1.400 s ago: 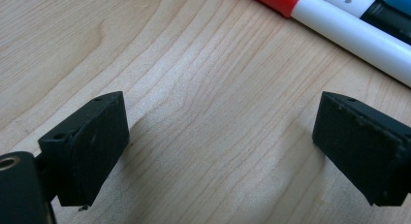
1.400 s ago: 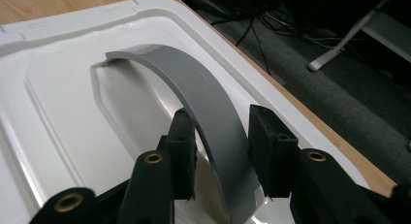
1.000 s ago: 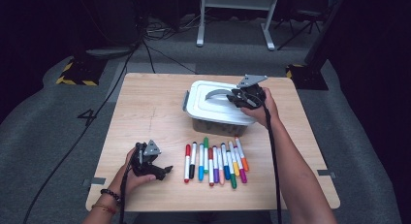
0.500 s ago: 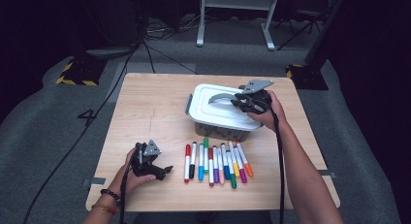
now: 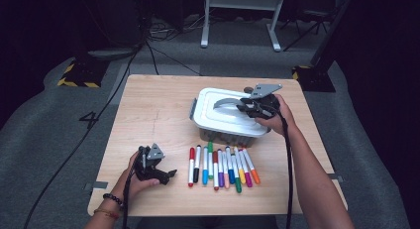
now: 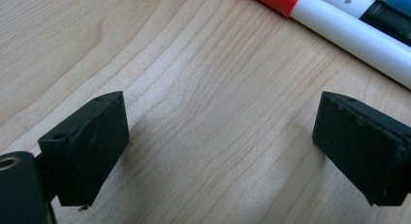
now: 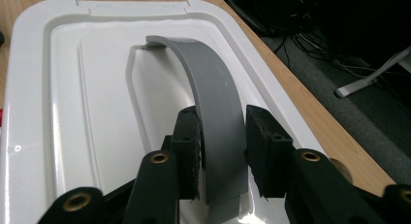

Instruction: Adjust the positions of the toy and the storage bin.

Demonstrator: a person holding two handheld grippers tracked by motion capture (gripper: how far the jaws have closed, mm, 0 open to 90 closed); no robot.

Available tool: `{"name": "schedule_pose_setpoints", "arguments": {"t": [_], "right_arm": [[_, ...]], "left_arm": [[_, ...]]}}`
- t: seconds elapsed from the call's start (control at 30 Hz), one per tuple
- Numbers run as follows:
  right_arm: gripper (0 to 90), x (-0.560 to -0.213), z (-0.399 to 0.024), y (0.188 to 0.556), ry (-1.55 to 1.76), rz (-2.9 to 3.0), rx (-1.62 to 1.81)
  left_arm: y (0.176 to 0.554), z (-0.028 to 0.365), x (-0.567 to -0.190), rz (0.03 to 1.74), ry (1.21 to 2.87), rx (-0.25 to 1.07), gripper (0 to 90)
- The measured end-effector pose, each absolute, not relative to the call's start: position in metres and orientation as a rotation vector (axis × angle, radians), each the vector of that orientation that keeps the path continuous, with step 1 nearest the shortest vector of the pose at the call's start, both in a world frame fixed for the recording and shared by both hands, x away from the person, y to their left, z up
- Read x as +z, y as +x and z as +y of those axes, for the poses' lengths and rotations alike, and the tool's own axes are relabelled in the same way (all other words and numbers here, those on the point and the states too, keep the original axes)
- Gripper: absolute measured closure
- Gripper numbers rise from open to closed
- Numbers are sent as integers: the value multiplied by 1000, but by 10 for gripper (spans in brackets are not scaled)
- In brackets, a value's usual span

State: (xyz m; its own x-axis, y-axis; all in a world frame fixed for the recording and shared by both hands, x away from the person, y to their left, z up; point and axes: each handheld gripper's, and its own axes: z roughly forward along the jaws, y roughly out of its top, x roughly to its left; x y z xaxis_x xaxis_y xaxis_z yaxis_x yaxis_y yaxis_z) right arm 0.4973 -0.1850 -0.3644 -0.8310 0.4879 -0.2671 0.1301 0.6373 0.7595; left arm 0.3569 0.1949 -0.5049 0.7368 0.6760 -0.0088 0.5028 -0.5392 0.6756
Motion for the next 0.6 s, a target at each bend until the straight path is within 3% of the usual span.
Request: {"name": "schedule_pose_setpoints", "arguments": {"t": [0.07,0.13,0.23,0.43,0.6], "right_arm": [[627,-364,-186,498,509,2399,1104],[529,-361,-186,501,541,2418,1151],[488,-359,-182,506,561,2450,1145],[445,-359,-171,518,606,2512,1129],[479,-361,-164,530,643,2562,1090]], "left_arm": [[357,195,-505,884,2260,332,65],[357,195,-505,884,2259,331,64],[357,195,-505,884,2259,332,64],[357,195,-505,882,2261,331,64],[357,195,-505,880,2261,331,64]]}}
